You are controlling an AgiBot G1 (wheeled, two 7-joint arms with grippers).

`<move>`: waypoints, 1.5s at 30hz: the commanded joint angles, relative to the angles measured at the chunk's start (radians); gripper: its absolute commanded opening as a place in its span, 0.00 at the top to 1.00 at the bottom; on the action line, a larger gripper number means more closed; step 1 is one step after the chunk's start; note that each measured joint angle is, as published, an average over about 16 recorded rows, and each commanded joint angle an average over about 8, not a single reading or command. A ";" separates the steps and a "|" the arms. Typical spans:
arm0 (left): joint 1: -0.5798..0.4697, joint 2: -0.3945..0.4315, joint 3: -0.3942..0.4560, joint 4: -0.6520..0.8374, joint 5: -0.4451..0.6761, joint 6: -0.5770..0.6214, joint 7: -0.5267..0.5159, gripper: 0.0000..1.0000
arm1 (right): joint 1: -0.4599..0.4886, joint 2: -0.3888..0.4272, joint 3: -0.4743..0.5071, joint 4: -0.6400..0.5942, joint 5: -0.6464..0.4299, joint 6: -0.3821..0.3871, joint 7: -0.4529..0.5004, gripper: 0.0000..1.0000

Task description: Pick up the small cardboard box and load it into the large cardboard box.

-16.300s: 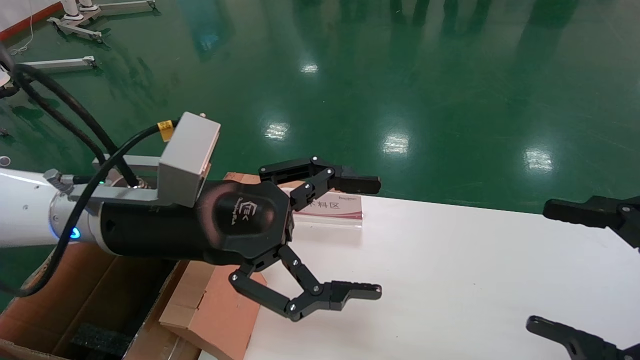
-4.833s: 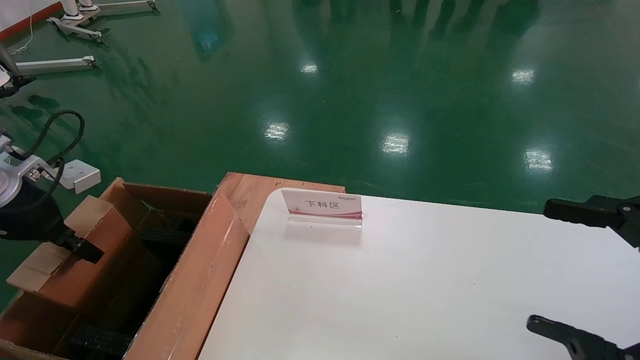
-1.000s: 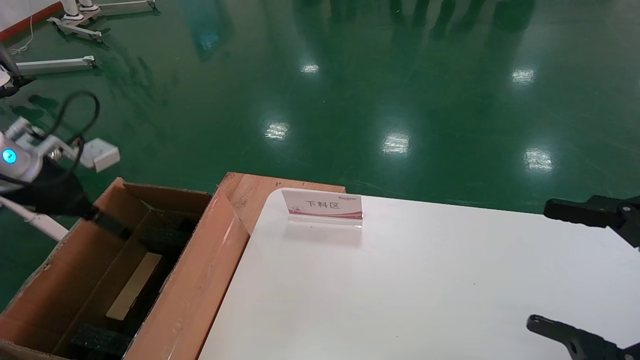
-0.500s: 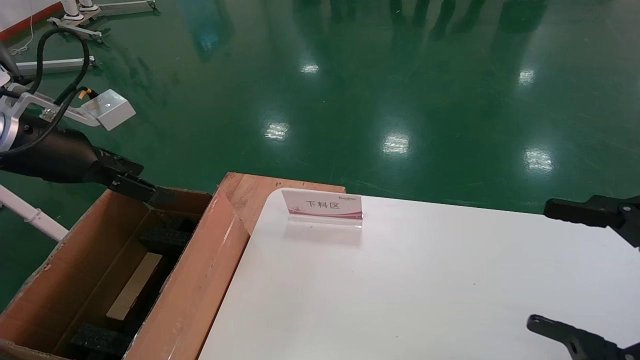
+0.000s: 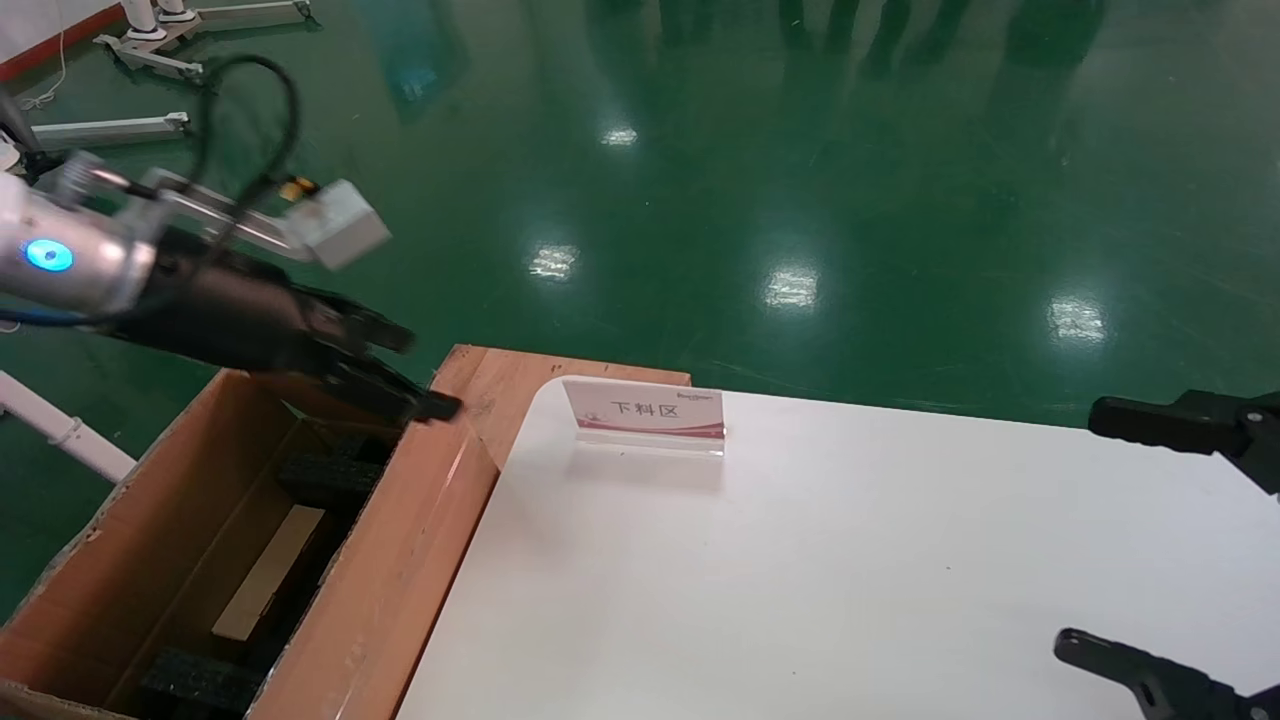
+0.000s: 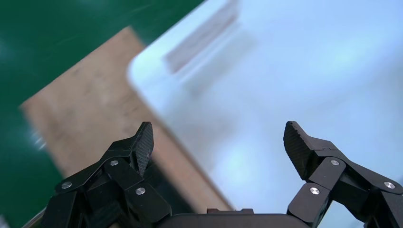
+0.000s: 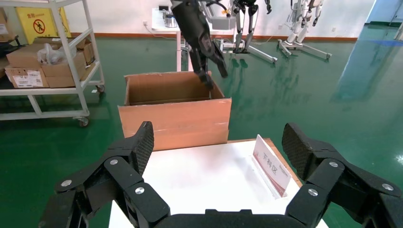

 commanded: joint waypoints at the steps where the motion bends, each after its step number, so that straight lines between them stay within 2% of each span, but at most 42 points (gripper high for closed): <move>1: 0.052 0.006 -0.067 -0.009 -0.011 0.012 0.023 0.00 | 0.000 0.000 0.000 0.000 0.000 0.000 0.000 0.00; 45: 1.200 0.129 -1.549 -0.207 -0.257 0.274 0.537 0.00 | 0.001 0.001 -0.002 0.000 0.001 0.001 -0.001 0.00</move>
